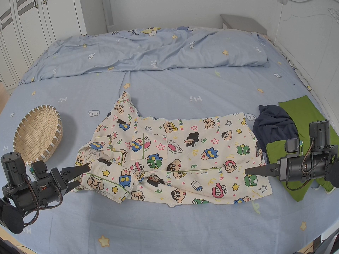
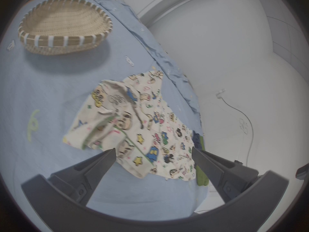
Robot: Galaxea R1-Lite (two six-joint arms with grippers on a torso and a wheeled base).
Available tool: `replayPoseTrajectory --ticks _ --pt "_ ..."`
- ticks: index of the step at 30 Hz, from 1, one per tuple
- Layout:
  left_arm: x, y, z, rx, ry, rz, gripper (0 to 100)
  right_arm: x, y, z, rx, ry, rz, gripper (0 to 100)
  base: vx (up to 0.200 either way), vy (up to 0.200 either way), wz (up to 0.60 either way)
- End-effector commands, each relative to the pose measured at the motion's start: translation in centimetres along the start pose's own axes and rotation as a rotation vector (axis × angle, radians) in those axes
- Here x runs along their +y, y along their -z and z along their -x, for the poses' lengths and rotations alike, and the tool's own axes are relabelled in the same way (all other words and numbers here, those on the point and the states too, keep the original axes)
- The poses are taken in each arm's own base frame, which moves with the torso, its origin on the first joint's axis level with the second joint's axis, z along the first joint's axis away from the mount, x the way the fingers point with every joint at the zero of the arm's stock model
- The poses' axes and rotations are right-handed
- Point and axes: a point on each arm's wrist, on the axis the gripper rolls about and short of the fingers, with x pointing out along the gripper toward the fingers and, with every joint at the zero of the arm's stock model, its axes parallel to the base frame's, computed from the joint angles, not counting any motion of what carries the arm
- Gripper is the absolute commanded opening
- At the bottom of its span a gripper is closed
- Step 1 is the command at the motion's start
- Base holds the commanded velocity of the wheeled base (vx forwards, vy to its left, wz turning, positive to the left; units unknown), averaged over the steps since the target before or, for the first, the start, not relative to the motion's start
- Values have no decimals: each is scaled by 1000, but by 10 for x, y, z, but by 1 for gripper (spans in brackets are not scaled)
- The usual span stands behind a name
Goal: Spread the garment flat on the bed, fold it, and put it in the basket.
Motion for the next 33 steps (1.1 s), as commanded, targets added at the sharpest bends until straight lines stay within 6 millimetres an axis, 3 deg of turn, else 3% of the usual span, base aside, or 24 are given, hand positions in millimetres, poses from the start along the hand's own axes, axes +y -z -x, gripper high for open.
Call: replayPoseTrajectory --ticks 1,8,23,33 --pt "42 -8 -4 37 -97 49 100 3 3 -4 21 -12 2 100 0 0 0" --pt "68 -9 -9 127 -51 95 100 3 3 -4 20 -14 4 100 0 0 0" --pt "63 -8 0 142 -72 120 100 4 5 -5 27 -18 6 100 0 0 0" --pt "75 -12 4 128 -96 39 100 5 5 -5 27 -18 6 100 0 0 0"
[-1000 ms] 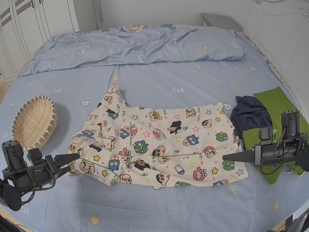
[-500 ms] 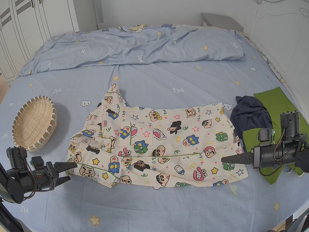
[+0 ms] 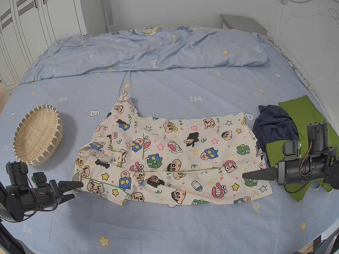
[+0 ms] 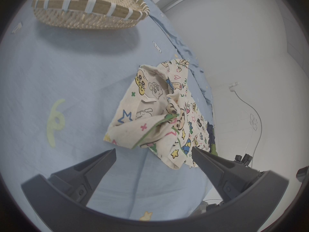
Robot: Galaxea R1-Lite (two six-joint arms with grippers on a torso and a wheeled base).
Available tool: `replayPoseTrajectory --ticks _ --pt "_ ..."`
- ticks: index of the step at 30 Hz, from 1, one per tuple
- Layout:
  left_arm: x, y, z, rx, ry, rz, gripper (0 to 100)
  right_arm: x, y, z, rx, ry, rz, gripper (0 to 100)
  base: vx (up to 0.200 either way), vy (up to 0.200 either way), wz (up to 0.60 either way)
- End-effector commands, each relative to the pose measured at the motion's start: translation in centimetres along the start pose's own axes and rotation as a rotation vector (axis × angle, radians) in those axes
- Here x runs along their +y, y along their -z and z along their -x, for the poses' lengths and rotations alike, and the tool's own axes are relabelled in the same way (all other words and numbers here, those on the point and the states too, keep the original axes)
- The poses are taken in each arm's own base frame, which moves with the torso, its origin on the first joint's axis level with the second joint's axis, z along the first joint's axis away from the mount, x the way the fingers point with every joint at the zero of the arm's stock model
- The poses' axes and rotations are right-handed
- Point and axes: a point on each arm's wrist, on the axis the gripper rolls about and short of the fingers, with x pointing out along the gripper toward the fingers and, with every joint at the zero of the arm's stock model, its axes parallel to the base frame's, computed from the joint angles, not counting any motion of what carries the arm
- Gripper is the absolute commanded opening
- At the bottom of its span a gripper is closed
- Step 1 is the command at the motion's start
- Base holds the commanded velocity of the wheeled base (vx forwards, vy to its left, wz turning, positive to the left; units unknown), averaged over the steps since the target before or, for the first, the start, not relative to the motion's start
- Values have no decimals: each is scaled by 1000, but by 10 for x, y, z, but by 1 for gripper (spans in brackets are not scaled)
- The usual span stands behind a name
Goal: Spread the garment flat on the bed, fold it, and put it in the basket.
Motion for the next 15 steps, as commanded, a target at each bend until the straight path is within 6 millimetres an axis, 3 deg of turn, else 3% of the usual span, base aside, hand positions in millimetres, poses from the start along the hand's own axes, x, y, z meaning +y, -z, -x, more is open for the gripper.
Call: replayPoseTrajectory --ticks 1,15 --pt "6 -2 2 -11 -17 5 100 0 0 0 0 -1 0 100 0 0 0" --pt "26 -9 -6 8 -16 28 100 1 1 -1 4 -3 1 100 0 0 0"
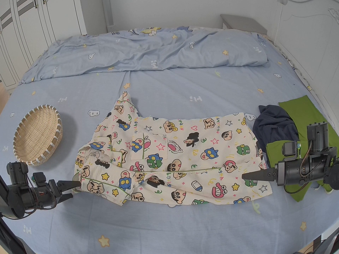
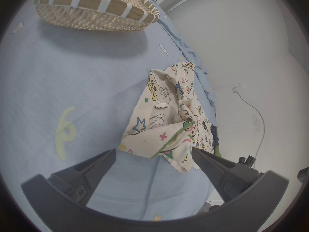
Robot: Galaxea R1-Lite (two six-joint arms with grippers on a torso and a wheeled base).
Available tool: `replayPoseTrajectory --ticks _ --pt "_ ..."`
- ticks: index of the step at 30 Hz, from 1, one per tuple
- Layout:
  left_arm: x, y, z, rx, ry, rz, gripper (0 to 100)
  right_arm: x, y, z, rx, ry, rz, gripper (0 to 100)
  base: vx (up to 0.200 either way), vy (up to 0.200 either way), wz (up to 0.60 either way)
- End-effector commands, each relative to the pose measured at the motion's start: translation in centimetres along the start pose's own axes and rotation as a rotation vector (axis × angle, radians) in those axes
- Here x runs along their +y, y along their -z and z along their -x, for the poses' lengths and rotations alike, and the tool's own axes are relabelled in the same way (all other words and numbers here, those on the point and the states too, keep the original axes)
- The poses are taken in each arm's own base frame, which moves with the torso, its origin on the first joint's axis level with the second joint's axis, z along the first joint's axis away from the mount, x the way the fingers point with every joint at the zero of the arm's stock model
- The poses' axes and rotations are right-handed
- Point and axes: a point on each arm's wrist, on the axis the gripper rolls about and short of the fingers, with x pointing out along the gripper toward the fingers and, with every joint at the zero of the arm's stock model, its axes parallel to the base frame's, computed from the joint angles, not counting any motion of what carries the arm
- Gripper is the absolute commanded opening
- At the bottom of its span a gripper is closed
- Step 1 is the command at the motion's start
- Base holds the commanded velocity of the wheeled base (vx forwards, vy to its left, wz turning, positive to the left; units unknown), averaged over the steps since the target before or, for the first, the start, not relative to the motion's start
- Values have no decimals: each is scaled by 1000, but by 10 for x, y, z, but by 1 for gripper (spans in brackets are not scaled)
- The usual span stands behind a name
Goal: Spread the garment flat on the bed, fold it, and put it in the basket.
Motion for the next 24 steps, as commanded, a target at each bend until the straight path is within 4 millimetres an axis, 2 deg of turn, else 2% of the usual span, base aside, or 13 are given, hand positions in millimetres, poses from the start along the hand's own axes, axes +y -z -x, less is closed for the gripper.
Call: replayPoseTrajectory --ticks 1,4,7,12,19,24 --pt "12 -2 -5 36 40 40 100 0 1 0 1 -1 0 100 0 0 0" --pt "18 -2 -1 71 171 65 100 0 1 0 0 -1 1 100 0 0 0" --pt "18 -1 1 79 218 56 100 0 1 0 -1 0 0 100 0 0 0" --pt "17 2 0 86 221 63 100 0 1 1 -3 0 1 100 0 0 0" --pt "11 22 2 141 226 94 100 0 0 1 -8 -1 5 100 0 0 0" --pt "2 33 -6 187 236 58 100 0 -1 1 -10 0 5 100 0 0 0"
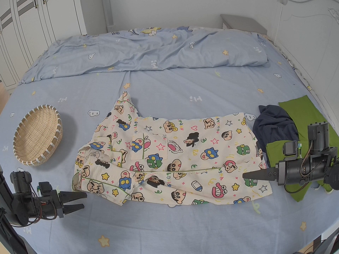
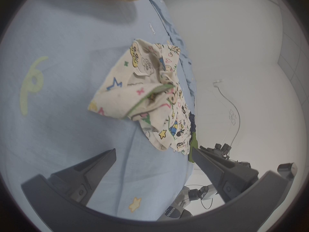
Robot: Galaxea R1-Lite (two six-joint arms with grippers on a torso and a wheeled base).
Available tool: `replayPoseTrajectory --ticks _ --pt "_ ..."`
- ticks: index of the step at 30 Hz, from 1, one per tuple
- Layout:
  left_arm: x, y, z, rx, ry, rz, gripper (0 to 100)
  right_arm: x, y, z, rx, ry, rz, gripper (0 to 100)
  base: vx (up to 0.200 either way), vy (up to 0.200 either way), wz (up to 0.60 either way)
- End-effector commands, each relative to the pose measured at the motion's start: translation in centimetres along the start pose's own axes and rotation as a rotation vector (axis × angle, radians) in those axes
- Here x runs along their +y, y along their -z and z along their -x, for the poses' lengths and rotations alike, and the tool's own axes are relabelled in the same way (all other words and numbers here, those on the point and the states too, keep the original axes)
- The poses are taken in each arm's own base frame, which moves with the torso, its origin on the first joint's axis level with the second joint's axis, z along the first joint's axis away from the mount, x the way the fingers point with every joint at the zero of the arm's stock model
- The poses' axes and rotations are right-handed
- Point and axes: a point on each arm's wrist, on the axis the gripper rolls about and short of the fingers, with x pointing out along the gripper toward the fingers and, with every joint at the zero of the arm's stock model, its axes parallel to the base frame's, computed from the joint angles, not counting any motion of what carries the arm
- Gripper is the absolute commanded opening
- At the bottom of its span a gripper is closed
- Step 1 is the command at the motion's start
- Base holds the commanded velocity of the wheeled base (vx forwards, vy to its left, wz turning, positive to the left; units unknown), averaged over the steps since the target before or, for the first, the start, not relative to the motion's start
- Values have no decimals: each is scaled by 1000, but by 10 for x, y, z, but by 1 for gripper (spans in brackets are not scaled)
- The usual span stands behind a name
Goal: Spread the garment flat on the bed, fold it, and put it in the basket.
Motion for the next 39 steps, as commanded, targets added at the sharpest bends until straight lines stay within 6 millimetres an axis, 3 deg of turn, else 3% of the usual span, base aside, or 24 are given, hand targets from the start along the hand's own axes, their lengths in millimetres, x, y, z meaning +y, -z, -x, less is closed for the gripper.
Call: replayPoseTrajectory --ticks 1,6,8,12,28,39 --pt "-3 9 -9 42 -2 -14 100 0 0 0 0 -1 1 100 0 0 0" --pt "-4 7 -25 18 -69 -56 100 0 0 -1 2 -2 0 100 0 0 0" --pt "-4 7 -40 -16 -115 -64 100 0 0 -1 3 -1 -1 100 0 0 0" --pt "-7 7 -47 -62 -94 -42 100 -1 1 -1 5 -1 -3 100 0 0 0" --pt "-5 3 -48 -119 -134 -19 100 -1 1 -1 5 1 0 100 0 0 0" --pt "-9 -16 -58 -168 -80 7 100 -2 1 0 2 4 -2 100 0 0 0"
